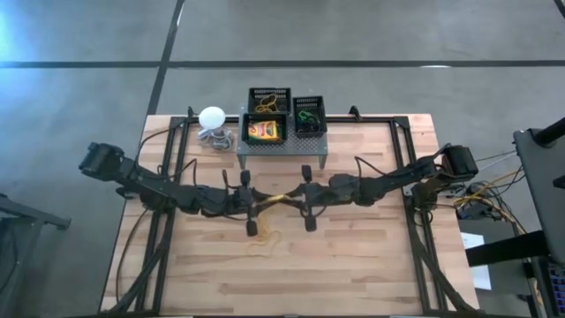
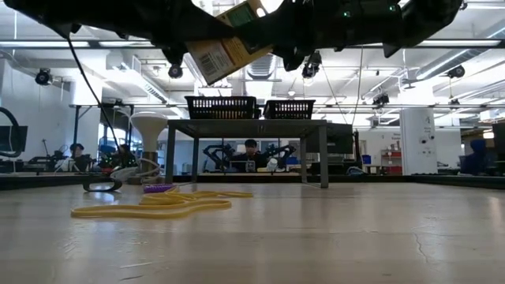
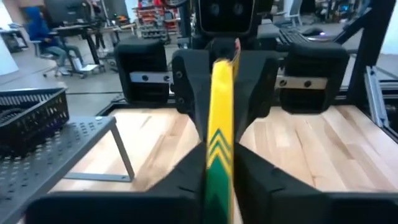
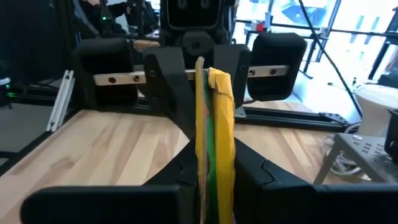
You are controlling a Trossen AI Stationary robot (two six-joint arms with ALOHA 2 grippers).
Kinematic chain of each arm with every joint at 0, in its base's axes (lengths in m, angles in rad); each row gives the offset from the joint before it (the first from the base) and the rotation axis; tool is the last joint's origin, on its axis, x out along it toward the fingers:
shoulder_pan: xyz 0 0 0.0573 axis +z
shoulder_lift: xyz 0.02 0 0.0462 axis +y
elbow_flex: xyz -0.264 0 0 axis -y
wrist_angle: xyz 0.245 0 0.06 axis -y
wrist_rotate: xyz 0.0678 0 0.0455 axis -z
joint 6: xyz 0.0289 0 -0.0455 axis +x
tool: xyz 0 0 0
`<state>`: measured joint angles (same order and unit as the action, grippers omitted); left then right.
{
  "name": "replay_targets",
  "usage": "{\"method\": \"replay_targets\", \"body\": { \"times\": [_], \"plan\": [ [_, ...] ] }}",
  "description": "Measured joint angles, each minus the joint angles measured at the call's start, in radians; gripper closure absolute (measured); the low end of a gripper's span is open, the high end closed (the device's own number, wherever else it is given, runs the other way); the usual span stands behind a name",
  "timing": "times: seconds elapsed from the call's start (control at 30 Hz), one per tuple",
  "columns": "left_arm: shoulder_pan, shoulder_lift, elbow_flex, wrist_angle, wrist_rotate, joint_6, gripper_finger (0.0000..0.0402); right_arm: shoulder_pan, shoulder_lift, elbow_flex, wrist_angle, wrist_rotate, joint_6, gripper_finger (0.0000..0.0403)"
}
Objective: Pick & Place Office Desk Supplies
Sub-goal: Put the box of crayons into the bottom left black bin on the shelf
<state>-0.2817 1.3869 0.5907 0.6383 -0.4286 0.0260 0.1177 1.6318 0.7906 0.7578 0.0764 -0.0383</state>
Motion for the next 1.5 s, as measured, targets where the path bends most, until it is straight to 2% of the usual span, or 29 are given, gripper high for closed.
{"method": "replay_targets", "body": {
  "times": [0.1,0.13,0.23,0.3,0.4,0.47,0.53,0.63,0.7,0.83,0.97,1.13,1.3,1.5],
  "plan": [
    [0.0,0.0,0.0,-0.018,0.01,-0.001,0.0373,0.0,-0.006,0.0,-0.028,-0.001,-0.01,0.0348],
    [0.0,0.0,0.0,-0.025,0.011,-0.001,0.0375,0.0,-0.014,0.002,-0.061,0.0,-0.015,0.0342],
    [0.0,-0.032,0.0,-0.074,0.01,-0.011,0.0375,0.0,-0.071,0.025,-0.249,0.017,-0.013,0.0317],
    [0.0,-0.078,0.001,-0.147,0.009,-0.034,0.0374,0.0,-0.128,0.049,-0.444,0.068,0.014,0.0298],
    [0.003,-0.159,0.08,-0.407,-0.043,-0.057,0.0365,0.0,-0.211,0.094,-0.715,0.107,0.064,0.0276],
    [0.013,-0.195,0.19,-0.635,-0.1,-0.037,0.0364,0.001,-0.259,0.105,-0.802,0.11,0.092,0.0268],
    [0.041,-0.202,0.317,-0.857,-0.143,0.004,0.0364,0.01,-0.29,0.094,-0.798,0.111,0.094,0.0265],
    [0.127,-0.176,0.499,-1.064,-0.145,0.113,0.0364,0.023,-0.324,0.055,-0.726,0.11,0.076,0.0266],
    [0.207,-0.141,0.601,-1.137,-0.133,0.209,0.0364,0.03,-0.336,0.026,-0.679,0.11,0.069,0.027],
    [0.386,-0.051,0.732,-1.2,-0.034,0.422,0.0364,0.042,-0.335,-0.012,-0.585,0.11,0.069,0.0278],
    [0.539,0.042,0.781,-1.197,0.081,0.582,0.0363,0.051,-0.304,-0.013,-0.561,0.107,0.07,0.0284],
    [0.657,0.126,0.781,-1.2,0.101,0.63,0.0361,0.057,-0.285,-0.014,-0.541,0.108,0.076,0.0289],
    [0.713,0.176,0.779,-1.217,0.111,0.629,0.036,0.057,-0.285,-0.014,-0.542,0.107,0.079,0.0296],
    [0.732,0.207,0.779,-1.215,0.139,0.63,0.036,0.057,-0.286,-0.013,-0.538,0.107,0.084,0.0304]
  ]
}}
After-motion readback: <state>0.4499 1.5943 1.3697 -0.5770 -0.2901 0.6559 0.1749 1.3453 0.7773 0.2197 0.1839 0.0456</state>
